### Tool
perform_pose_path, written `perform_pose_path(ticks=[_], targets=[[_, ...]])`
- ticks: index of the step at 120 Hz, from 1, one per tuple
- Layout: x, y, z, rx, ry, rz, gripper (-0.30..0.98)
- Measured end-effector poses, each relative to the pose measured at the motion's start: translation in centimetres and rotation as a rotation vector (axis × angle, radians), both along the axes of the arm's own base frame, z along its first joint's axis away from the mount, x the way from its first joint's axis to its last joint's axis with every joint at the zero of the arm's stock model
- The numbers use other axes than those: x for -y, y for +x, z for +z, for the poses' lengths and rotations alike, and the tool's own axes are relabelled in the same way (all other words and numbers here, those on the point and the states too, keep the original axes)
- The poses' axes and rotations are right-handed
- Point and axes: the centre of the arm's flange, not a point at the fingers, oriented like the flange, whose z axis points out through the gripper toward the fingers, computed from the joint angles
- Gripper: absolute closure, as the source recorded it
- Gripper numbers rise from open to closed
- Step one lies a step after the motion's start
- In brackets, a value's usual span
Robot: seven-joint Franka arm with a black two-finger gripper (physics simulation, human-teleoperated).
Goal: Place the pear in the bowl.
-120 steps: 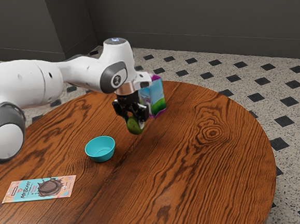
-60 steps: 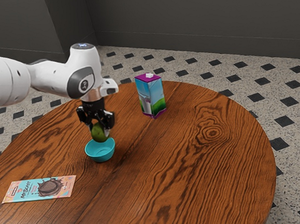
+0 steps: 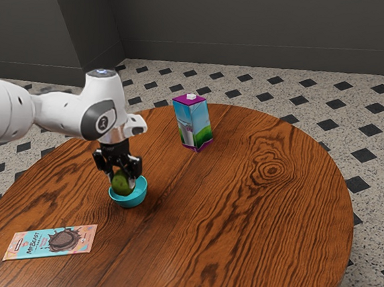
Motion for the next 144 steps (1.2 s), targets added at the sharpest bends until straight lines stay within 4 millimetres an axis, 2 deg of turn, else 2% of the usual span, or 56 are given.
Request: perform_pose_path(ticks=[16, 44, 64, 72, 81, 92, 103, 114, 126, 144], targets=[[0.0, 0.6, -0.6, 0.000, 0.003, 0.000, 0.36], [0.1, 0.7, -0.9, -0.003, -0.004, -0.001, 0.16], [0.2, 0.7, -0.7, 0.000, -0.008, -0.007, 0.07], [1.3, 0.7, 0.1, 0.006, -0.017, -0.024, 0.05], [2.9, 0.3, 2.7, 0.019, -0.032, -0.048, 0.04], [4.8, 1.1, 7.9, 0.052, -0.049, -0.071, 0.02], [5.0, 2.2, 15.7, 0.117, -0.067, -0.064, 0.02], [5.1, -0.1, 22.5, 0.145, -0.080, -0.064, 0.01], [5.5, -2.7, 26.6, 0.128, -0.090, -0.068, 0.01], [6.1, -4.2, 27.3, 0.069, -0.092, -0.073, 0.00]])
